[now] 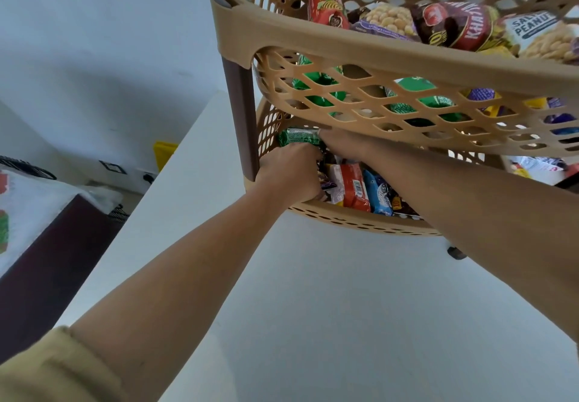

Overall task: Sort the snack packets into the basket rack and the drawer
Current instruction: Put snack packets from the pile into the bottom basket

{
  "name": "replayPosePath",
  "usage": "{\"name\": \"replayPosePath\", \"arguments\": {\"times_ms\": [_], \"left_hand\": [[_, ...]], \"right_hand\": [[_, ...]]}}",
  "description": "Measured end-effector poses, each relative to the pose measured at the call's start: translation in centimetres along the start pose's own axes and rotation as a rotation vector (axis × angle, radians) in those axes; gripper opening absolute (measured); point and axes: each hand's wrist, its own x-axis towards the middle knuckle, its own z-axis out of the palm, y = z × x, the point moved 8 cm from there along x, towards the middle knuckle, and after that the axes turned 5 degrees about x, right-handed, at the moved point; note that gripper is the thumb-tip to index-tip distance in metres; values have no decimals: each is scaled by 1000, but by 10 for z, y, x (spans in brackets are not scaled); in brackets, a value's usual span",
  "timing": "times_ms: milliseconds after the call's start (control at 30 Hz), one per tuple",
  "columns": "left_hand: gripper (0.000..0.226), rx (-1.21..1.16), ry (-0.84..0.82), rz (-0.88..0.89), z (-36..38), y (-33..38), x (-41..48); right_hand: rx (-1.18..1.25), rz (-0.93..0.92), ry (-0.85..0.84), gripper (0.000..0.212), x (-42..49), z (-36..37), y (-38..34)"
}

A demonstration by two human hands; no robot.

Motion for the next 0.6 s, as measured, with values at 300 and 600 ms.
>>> {"name": "replayPosePath", "arguments": {"times_ms": [300,600], "left_hand": [[49,-180,239,43,-29,6,-23],[44,-116,345,169,-34,45,-73]], "right_hand": [[-79,-146,134,41,-75,-35,1],[-161,-183,276,49,-187,-62,30]]}}
